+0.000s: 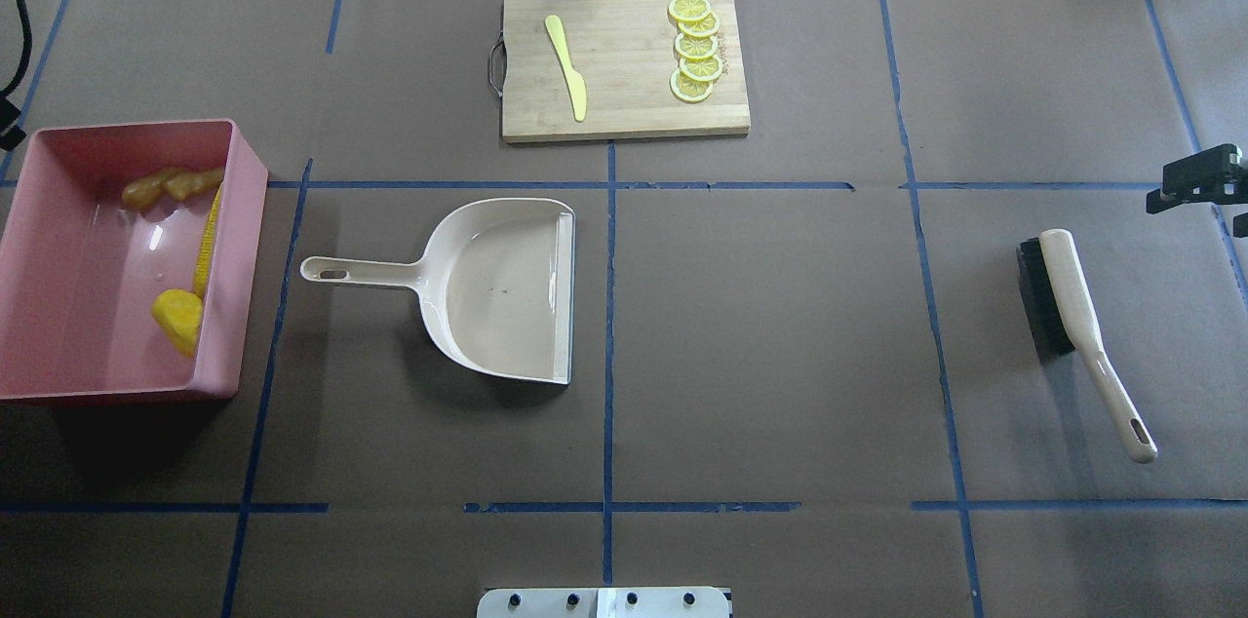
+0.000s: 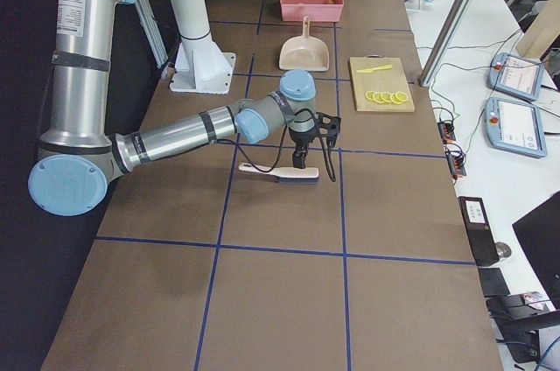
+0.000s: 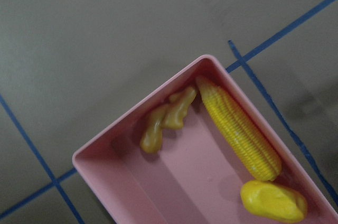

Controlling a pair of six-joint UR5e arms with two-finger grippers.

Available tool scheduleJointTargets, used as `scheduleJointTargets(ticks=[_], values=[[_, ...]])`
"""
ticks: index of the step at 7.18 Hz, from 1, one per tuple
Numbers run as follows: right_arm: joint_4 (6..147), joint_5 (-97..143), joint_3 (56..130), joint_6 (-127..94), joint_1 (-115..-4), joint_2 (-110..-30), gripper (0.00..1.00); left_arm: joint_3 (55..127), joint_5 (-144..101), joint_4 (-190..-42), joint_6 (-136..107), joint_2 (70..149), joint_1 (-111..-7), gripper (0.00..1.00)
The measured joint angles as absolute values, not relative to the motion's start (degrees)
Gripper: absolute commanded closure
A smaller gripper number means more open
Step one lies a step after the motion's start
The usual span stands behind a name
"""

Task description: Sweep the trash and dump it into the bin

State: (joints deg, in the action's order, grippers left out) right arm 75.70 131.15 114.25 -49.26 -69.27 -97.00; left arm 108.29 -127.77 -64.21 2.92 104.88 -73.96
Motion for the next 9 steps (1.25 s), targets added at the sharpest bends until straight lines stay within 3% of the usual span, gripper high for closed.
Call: scheduleJointTargets(ticks=[4,9], values=[[76.1,136.2,106.8,-31.9,-78.9,-96.1,0.00,93.0,-140.0,-66.6,8.8,101.2,-85.7,0.00],[75.8,137.5,92.6,-3.9,-90.2,-96.3,0.00,90.1,-135.9,-82.8,3.0,94.4,-87.3,0.00]])
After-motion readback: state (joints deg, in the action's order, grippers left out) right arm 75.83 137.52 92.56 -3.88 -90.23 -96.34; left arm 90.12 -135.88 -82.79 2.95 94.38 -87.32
